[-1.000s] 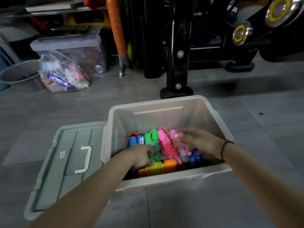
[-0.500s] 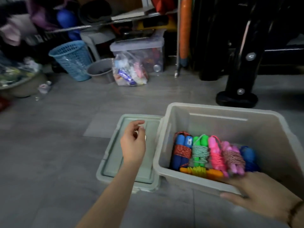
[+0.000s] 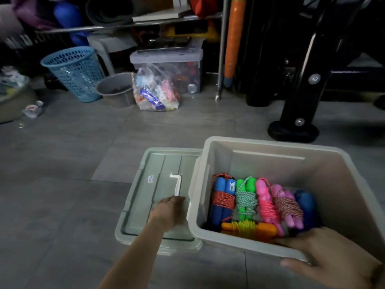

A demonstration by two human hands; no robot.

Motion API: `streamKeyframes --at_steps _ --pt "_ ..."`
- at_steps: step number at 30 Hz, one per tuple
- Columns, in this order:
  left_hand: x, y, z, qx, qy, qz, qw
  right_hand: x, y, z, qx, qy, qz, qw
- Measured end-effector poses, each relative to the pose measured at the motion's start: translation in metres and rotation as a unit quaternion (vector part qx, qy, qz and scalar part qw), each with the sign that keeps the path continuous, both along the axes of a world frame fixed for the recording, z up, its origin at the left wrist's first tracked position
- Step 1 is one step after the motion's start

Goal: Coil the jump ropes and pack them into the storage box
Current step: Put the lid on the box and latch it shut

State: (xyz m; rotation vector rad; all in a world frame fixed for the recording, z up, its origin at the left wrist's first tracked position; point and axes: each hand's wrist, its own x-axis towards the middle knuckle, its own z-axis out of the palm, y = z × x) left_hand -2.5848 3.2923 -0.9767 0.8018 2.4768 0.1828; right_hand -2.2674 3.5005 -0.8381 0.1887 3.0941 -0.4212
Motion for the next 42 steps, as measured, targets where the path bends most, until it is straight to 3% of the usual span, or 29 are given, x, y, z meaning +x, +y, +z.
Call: streamKeyframes --at_steps 3,6,8,12,16,23,27,29,30,31,33,34,35,36,40,42 --pt "0.013 -0.003 0.005 0.032 0.086 0.027 0.995 -0.001 0.003 0.01 -0.087 -0.016 0.009 0.996" --pt "0.015 -0.007 0.003 0.047 0.062 0.087 0.993 -0.002 0.002 0.013 -0.139 -0.046 -0.017 0.989" --pt "0.01 -0.012 0.006 0.043 0.054 0.114 0.991 -0.003 0.001 0.01 -0.153 -0.047 -0.052 0.986" --pt "-0.002 -0.032 0.023 -0.011 0.136 0.137 0.981 -0.002 -0.002 0.01 -0.159 -0.051 -0.083 0.982" --pt "-0.033 -0.05 0.054 0.077 0.219 0.192 0.954 -0.001 -0.002 0.01 -0.142 -0.081 -0.111 0.98" --pt "-0.075 -0.044 0.152 0.15 0.346 0.168 0.911 -0.004 -0.003 0.011 -0.125 -0.12 -0.138 0.975" --pt "-0.06 -0.005 0.202 0.254 0.288 0.11 0.917 -0.001 -0.003 0.012 -0.136 -0.125 -0.15 0.971" --pt "-0.035 0.022 0.216 0.286 0.261 0.043 0.921 0.0 -0.004 0.014 -0.186 -0.079 -0.19 0.961" --pt "-0.02 0.036 0.221 0.294 0.246 0.005 0.924 0.001 -0.005 0.019 -0.242 -0.007 -0.249 0.938" --pt "-0.006 0.05 0.222 0.297 0.23 -0.034 0.926 0.001 -0.007 0.026 -0.322 0.097 -0.338 0.879" --pt "0.024 0.074 0.222 0.299 0.205 -0.115 0.925 0.005 0.0 0.046 -0.505 0.302 -0.488 0.644" --pt "0.039 0.085 0.219 0.299 0.195 -0.15 0.922 0.011 0.005 0.056 -0.547 0.366 -0.513 0.55" --pt "0.054 0.094 0.214 0.295 0.183 -0.182 0.92 0.017 0.009 0.065 -0.548 0.381 -0.525 0.529" --pt "0.069 0.103 0.21 0.287 0.172 -0.212 0.918 0.026 0.012 0.074 -0.532 0.363 -0.524 0.558" --pt "0.123 0.13 0.192 0.267 0.139 -0.263 0.917 0.06 0.018 0.076 -0.338 0.14 -0.484 0.795" --pt "0.14 0.138 0.183 0.241 0.127 -0.264 0.925 0.066 0.019 0.066 -0.23 0.028 -0.481 0.846"
